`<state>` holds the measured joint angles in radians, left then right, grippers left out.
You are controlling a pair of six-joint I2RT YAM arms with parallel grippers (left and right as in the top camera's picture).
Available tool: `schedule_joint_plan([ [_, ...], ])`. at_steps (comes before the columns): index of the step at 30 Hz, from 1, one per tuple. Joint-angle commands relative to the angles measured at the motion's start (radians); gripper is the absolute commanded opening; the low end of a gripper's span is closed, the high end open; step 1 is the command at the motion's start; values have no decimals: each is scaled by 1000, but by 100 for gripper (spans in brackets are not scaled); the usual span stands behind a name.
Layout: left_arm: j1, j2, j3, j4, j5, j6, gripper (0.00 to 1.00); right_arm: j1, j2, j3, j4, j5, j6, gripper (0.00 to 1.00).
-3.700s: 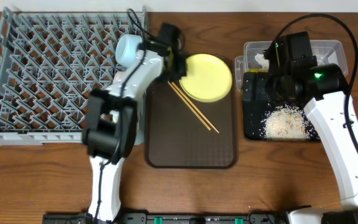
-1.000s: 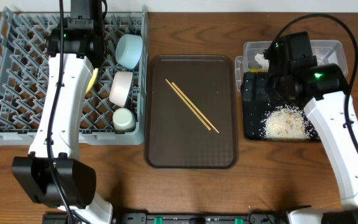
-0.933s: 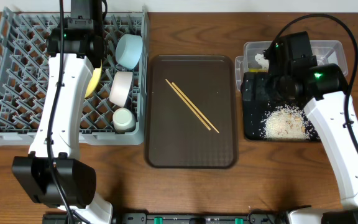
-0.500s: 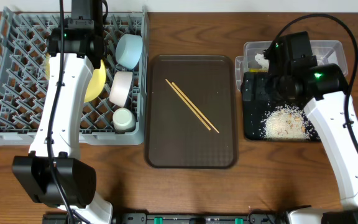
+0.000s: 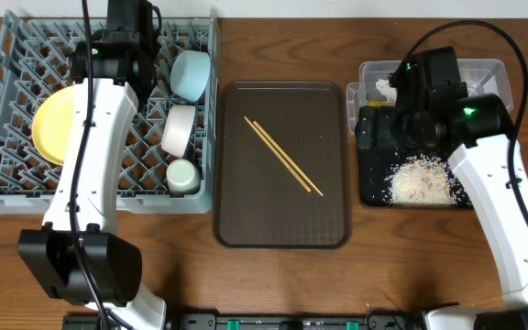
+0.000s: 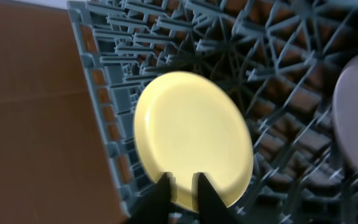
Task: Sort waste into correct bins and load items into the dishwasher
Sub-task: 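Lower the yellow plate upright into the left side of the rack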
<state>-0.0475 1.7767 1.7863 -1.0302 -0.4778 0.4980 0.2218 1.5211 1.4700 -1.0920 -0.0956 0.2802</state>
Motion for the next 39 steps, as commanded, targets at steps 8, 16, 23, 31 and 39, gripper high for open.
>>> schedule_joint_plan([
  [8,8,14,-4,9,237,-410,54,-5,3,0,-1,10,-8,99],
  [16,66,21,-73,27,460,-410,49,-5,3,0,-1,10,-8,99],
  [23,174,21,-112,66,461,-410,47,-5,3,0,-1,10,-8,99],
  [31,211,41,-179,109,530,-394,45,-5,3,0,-1,10,-8,99],
  [39,228,81,-214,145,520,-430,39,-5,3,0,-1,10,-8,99],
])
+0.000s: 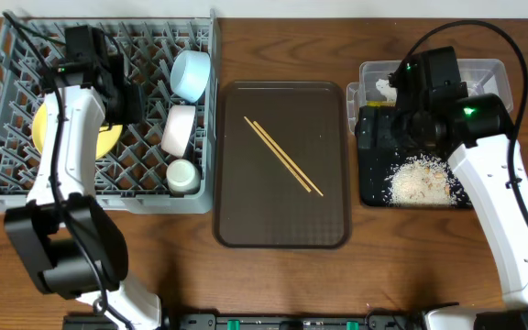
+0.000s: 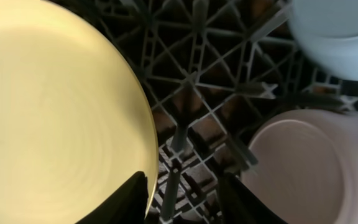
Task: Sort waste into correct bins and load items into the dishwasher
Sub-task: 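Lower the yellow plate upright into the left side of the rack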
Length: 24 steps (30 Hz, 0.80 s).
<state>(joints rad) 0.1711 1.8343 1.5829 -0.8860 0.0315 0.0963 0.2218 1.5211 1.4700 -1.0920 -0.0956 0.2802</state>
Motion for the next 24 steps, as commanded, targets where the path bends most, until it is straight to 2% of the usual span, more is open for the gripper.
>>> schedule_joint_plan([
  [1,9,31,-11,1,10,-27,38,-5,3,0,-1,10,-8,99],
  [24,6,225,-11,-10,10,-28,34,-5,3,0,-1,9,-8,99],
])
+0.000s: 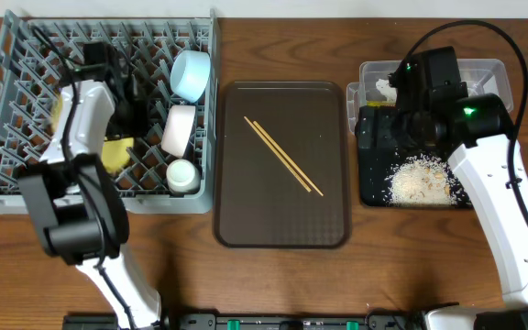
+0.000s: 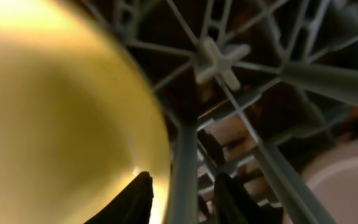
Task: Sort waste into correct bins and load items into the dishwasher
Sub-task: 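Lower the yellow plate upright into the left side of the rack, then release the plate and move the left gripper over the chopsticks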
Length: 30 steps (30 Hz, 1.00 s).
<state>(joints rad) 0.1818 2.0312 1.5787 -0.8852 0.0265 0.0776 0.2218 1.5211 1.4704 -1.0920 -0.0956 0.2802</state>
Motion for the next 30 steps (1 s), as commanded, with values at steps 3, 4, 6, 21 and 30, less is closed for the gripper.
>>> schedule_joint_plan([
  [3,-4,28,-8,-13,14,-8,34,-5,3,0,-1,10,-8,99],
  [4,-4,29,-8,-13,13,-8,34,-5,3,0,-1,10,-8,99],
  [6,-4,28,-8,-13,11,-8,34,-5,3,0,-1,10,-8,99],
  [21,-5,-159,50,-32,39,-13,42,-5,3,0,-1,10,-8,99],
  [30,-38,-446,57,-93,173,-17,44,-5,3,0,-1,10,-8,99],
])
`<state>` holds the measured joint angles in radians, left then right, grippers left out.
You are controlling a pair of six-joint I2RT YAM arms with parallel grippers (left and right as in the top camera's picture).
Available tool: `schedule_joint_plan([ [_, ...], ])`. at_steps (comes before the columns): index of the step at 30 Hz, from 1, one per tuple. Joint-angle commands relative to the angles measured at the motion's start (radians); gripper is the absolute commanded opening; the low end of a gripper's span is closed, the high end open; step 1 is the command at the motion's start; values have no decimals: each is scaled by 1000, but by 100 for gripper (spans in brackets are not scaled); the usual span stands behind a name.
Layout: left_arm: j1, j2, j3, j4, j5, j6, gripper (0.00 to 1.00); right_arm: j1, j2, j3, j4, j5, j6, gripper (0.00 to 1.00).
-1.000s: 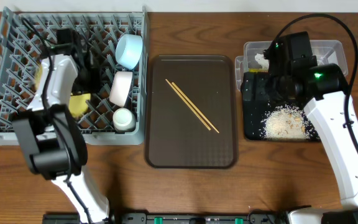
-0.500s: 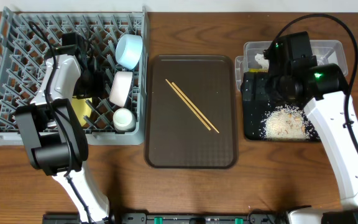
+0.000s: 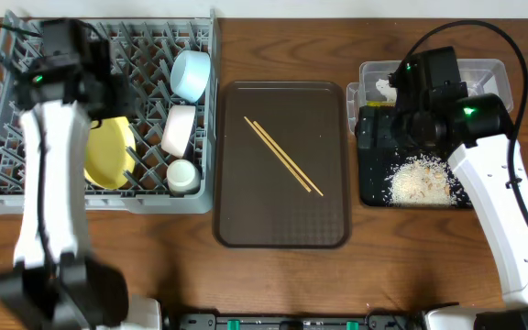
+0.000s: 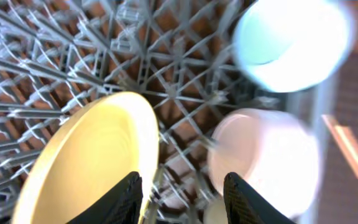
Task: Sort waste into correct bins and load items into the dishwasher
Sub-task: 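Release the plate and move the left gripper over the chopsticks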
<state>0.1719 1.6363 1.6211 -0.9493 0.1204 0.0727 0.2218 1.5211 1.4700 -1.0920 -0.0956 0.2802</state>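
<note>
A yellow plate [image 3: 108, 151] stands tilted on edge among the pegs of the grey dish rack; the left wrist view has this plate [image 4: 92, 155] at lower left. My left gripper [image 3: 106, 92] hangs open above the rack, and between its fingertips [image 4: 182, 199] only rack grid shows. A light blue bowl [image 3: 191, 73], a pale pink cup [image 3: 180, 130] and a small cup [image 3: 183, 174] sit in the rack's right side. Two chopsticks [image 3: 282, 156] lie on the brown tray [image 3: 236, 229]. My right gripper [image 3: 401, 124] stays over the bins, fingers hidden.
A black bin [image 3: 369, 188] holding spilled rice [image 3: 420, 179] sits at the right, with a clear bin [image 3: 489, 69] behind it. The right arm reaches over both. The rack's raised walls and pegs surround the plate. Bare wood lies in front of the rack and tray.
My left gripper was low in the rack, right against the plate's edge. Now it is higher and clear of the plate, still open. The plate stands where it was. The right arm is unchanged.
The yellow plate first lay at the rack's left side with my left gripper's fingers narrow at its rim. Then the gripper was open beside the plate, lower in the rack. The plate came to stand further right among the pegs, and the gripper is now lifted off it.
</note>
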Motion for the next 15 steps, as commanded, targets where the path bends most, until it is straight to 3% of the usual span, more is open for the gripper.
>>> schedule_joint_plan([
  [1,-52,-66,15,-44,78,-18,44,-5,3,0,-1,10,-8,99],
  [4,-153,-79,14,-87,78,-34,44,-5,3,0,-1,10,-8,99],
  [7,-278,-64,1,-97,77,-125,44,-5,3,0,-1,10,-8,99],
  [8,-315,-55,-5,-96,53,-183,44,-5,3,0,-1,10,-8,99],
  [11,-418,-18,-27,-110,-142,-564,44,-5,3,0,-1,10,-8,99],
  [15,-539,66,-51,-57,-208,-708,45,-6,3,0,-1,10,-8,99],
])
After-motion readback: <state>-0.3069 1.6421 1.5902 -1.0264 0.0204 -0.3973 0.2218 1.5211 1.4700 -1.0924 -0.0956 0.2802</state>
